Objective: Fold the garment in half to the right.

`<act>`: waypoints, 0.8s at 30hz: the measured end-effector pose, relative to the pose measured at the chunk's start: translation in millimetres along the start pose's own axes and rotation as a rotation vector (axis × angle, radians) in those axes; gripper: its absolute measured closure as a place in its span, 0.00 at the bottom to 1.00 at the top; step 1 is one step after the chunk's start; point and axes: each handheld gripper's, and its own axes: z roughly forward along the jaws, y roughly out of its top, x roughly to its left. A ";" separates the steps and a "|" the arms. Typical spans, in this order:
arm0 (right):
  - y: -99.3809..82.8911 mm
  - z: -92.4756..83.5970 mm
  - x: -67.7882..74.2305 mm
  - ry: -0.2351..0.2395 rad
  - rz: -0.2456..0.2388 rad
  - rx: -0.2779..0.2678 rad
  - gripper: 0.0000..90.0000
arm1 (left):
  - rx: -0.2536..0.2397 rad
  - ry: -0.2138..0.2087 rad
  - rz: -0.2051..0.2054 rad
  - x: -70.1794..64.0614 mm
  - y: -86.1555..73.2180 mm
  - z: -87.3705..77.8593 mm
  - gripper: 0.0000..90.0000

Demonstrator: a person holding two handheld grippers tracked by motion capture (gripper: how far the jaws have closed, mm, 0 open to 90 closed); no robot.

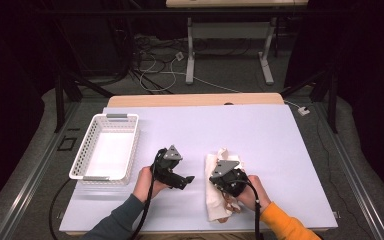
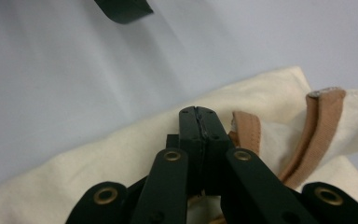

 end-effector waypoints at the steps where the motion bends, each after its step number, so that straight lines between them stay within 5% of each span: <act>1: -1.5 -1.0 -1.2 -0.005 0.001 0.000 1.00 | 0.001 -0.001 0.005 0.5 -0.6 -0.7 0.15; 13: -19.7 -19.7 -20.7 -0.079 0.065 0.035 1.00 | 0.018 -0.013 0.017 -3.8 -5.9 -1.0 0.15; 24: -37.1 -29.6 -36.2 -0.101 0.120 0.089 0.99 | 0.026 -0.004 0.029 -4.5 -11.0 -1.6 0.14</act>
